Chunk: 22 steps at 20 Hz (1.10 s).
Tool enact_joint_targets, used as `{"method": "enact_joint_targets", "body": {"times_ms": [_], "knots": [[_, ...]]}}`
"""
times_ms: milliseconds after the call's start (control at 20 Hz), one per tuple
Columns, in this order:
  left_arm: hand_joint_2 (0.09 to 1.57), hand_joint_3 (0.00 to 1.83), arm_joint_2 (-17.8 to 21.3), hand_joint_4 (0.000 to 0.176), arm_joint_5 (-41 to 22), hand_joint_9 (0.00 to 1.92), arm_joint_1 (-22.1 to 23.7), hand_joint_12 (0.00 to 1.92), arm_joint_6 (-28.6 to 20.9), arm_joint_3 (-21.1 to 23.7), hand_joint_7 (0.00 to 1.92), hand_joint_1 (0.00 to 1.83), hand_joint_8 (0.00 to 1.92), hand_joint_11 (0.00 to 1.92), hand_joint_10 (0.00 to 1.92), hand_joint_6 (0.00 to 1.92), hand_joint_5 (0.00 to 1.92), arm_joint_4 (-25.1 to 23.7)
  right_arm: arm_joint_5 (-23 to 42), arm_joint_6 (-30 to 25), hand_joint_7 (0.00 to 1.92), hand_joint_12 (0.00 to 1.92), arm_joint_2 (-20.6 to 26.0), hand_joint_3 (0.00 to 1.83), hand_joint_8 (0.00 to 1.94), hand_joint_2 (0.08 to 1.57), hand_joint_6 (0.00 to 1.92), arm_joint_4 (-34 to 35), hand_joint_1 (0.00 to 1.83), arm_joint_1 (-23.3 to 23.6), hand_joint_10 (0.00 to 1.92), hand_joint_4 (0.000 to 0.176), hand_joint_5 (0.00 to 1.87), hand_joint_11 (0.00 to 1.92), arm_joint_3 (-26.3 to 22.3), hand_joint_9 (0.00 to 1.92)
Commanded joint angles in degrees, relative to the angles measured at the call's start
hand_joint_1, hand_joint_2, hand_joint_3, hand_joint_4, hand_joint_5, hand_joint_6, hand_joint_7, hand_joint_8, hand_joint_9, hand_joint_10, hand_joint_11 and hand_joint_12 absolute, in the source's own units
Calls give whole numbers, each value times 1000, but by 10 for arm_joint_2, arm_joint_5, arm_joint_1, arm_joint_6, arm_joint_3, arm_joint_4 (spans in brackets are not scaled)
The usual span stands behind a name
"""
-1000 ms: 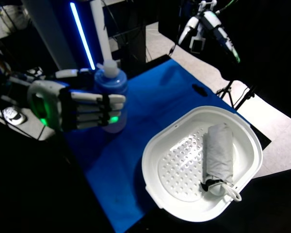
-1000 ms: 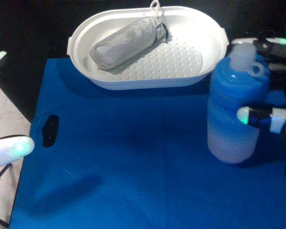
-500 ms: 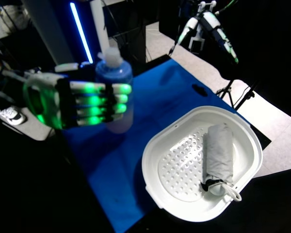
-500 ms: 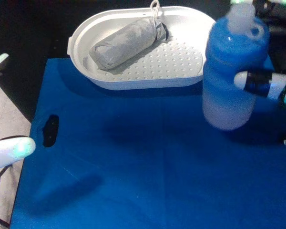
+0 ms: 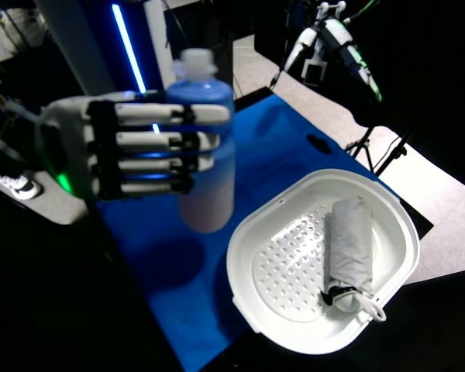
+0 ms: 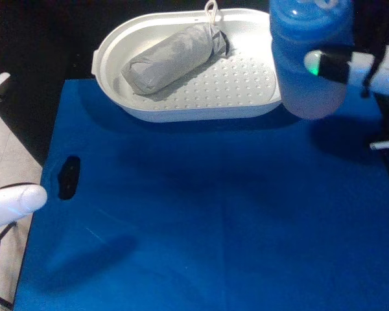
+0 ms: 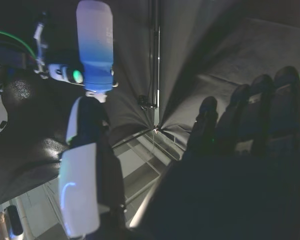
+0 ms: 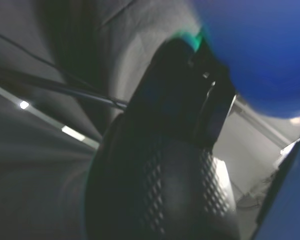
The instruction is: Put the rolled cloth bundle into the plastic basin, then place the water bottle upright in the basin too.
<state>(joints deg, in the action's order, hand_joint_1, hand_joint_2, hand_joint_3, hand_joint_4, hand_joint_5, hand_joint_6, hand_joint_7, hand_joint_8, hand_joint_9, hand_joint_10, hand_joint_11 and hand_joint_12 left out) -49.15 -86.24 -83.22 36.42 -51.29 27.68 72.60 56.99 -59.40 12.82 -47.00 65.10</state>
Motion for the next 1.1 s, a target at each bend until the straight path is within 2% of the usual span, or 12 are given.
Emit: {"method": "enact_joint_targets", "body": {"times_ms": [0, 200, 250, 550, 650, 700, 750, 800, 900, 950, 1000, 1050], "knots": [[857, 0, -2, 176, -71, 0, 2, 0, -6, -3, 0, 582, 0, 0, 0, 3, 54, -2, 52, -10, 737, 1635, -5, 0, 914, 1126, 4, -4, 1340, 20, 1311, 83, 941, 656, 8, 727], [844, 0, -5, 176, -68, 0, 2, 0, -6, -5, 0, 589, 0, 0, 0, 5, 63, -3, 0, -10, 774, 1462, -26, 0, 704, 1133, 1, -6, 1333, 65, 1092, 84, 933, 638, 45, 732], [844, 0, -5, 176, -67, 0, 2, 0, -7, -6, 0, 596, 0, 0, 0, 7, 71, -3, -18, -10, 754, 1603, -33, 0, 791, 1144, 3, -6, 1333, 82, 1232, 107, 939, 606, 59, 695], [808, 0, -7, 176, -65, 0, 1, 0, -13, -10, 0, 568, 0, 0, 0, 0, 57, -7, -76, -8, 817, 1775, -79, 1, 877, 1151, 4, -5, 1348, 144, 1419, 113, 939, 829, 127, 851], [803, 0, -7, 176, -65, 0, 1, 0, -15, -12, 0, 549, 0, 0, 0, 0, 45, -8, -88, -8, 805, 1676, -101, 0, 768, 1153, 7, 10, 1293, 148, 1270, 130, 946, 613, 154, 733], [813, 1, -7, 176, -65, 0, 2, 0, -15, -13, 0, 552, 0, 0, 0, 0, 33, -9, -89, -8, 784, 1676, -111, 0, 838, 1149, 7, 21, 1290, 149, 1281, 125, 944, 603, 167, 726], [814, 1, -8, 176, -66, 0, 2, 0, -17, -14, 0, 537, 0, 0, 0, 0, 16, -9, -92, -8, 845, 1475, -123, 0, 694, 1143, 7, 38, 1323, 148, 1054, 114, 943, 662, 181, 811], [814, 1, -9, 176, -67, 0, 1, 0, -18, -15, 0, 537, 0, 0, 0, 0, 14, -10, -97, -8, 835, 1530, -134, 0, 695, 1143, 5, 50, 1330, 148, 1098, 118, 939, 648, 194, 790], [820, 3, -10, 176, -69, 0, 1, 0, -19, -17, 0, 552, 0, 0, 0, 1, 11, -12, -107, -8, 816, 1533, -153, 0, 677, 1147, 8, 66, 1282, 147, 1197, 79, 949, 714, 214, 771], [830, 6, -12, 176, -72, 0, 1, 0, -21, -18, 0, 565, 0, 0, 0, 2, 14, -12, -109, -8, 808, 1580, -161, 0, 810, 1154, 32, 72, 1295, 145, 1307, 53, 988, 754, 223, 776], [834, 7, -15, 176, -74, 0, 1, 0, -25, -21, 0, 538, 0, 0, 0, 0, 2, -13, -113, -9, 794, 1570, -171, 0, 1217, 1192, 48, 76, 1321, 143, 1315, 63, 984, 734, 232, 739], [804, 0, -16, 176, -74, 0, 1, 0, -26, -22, 0, 524, 0, 0, 0, 0, 0, -14, -114, -9, 792, 1640, -174, 2, 1374, 1248, 1324, 78, 1185, 141, 1473, 0, 658, 806, 235, 752]]}}
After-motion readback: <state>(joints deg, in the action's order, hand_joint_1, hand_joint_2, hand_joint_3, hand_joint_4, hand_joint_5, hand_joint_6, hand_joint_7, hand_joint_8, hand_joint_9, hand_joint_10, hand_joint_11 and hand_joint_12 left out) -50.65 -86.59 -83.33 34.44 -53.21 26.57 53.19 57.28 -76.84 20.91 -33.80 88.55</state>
